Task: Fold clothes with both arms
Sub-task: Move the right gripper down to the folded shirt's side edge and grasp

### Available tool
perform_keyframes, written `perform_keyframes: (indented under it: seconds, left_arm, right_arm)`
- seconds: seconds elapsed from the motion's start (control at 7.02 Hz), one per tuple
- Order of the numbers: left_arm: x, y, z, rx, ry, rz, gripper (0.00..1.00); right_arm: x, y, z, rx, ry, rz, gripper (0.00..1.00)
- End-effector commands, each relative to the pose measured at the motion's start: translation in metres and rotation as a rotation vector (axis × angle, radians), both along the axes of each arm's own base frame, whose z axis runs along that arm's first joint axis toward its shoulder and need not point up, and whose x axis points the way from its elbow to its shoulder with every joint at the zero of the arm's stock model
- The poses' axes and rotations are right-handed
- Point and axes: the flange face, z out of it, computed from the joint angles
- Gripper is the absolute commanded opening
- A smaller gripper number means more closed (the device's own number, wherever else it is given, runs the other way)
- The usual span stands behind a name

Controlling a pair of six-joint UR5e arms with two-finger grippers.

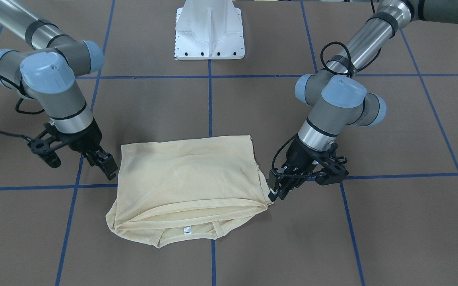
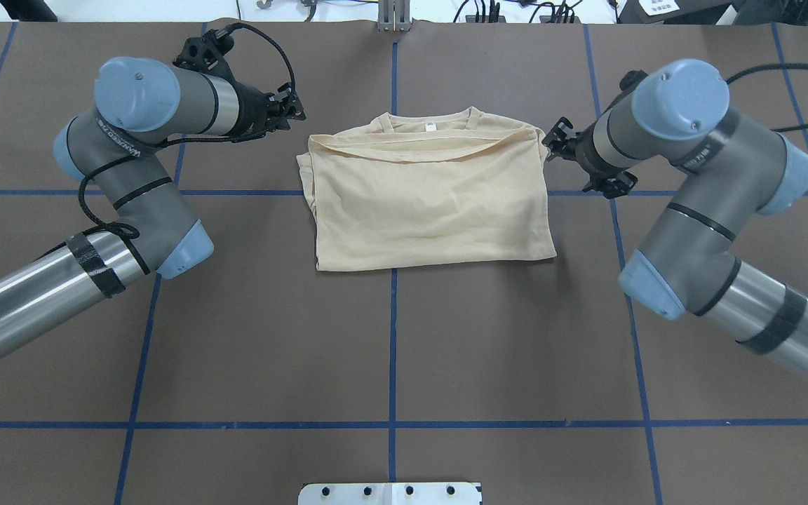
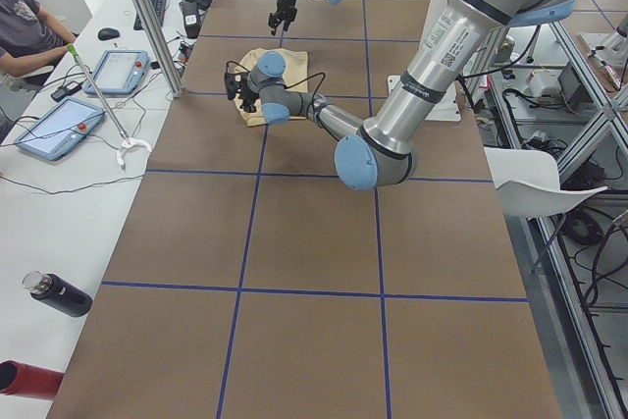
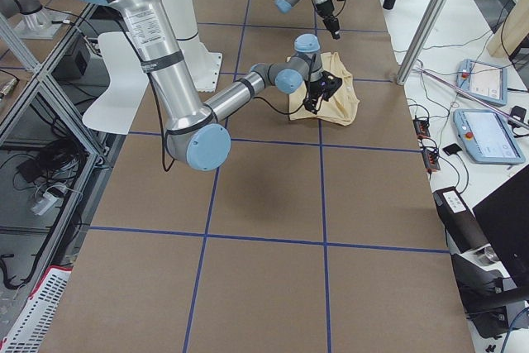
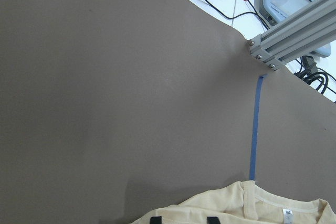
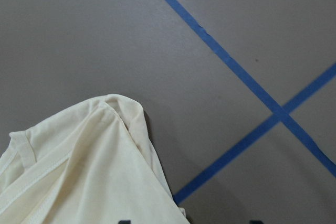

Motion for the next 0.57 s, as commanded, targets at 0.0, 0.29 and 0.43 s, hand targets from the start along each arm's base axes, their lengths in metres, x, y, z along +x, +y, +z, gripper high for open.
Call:
perform_keyframes:
  seconds: [0.0, 0.29, 0.43]
  left_arm:
    - [-0.001, 0.000, 0.000, -0.001, -0.001, -0.001, 0.40]
    - [0.000, 0.000, -0.001, 0.001, 0.000, -0.001, 0.40]
    - [0.000, 0.000, -0.001, 0.001, 0.000, -0.001, 0.40]
  right_arm:
    - [-0.033, 0.070, 0.037, -0.019, -0.093, 0.096, 0.82]
    - [-0.057, 0.080, 0.047, 0.007, -0.080, 0.106, 0.81]
    - [-0.063, 0.081, 0.049, 0.005, -0.075, 0.102, 0.81]
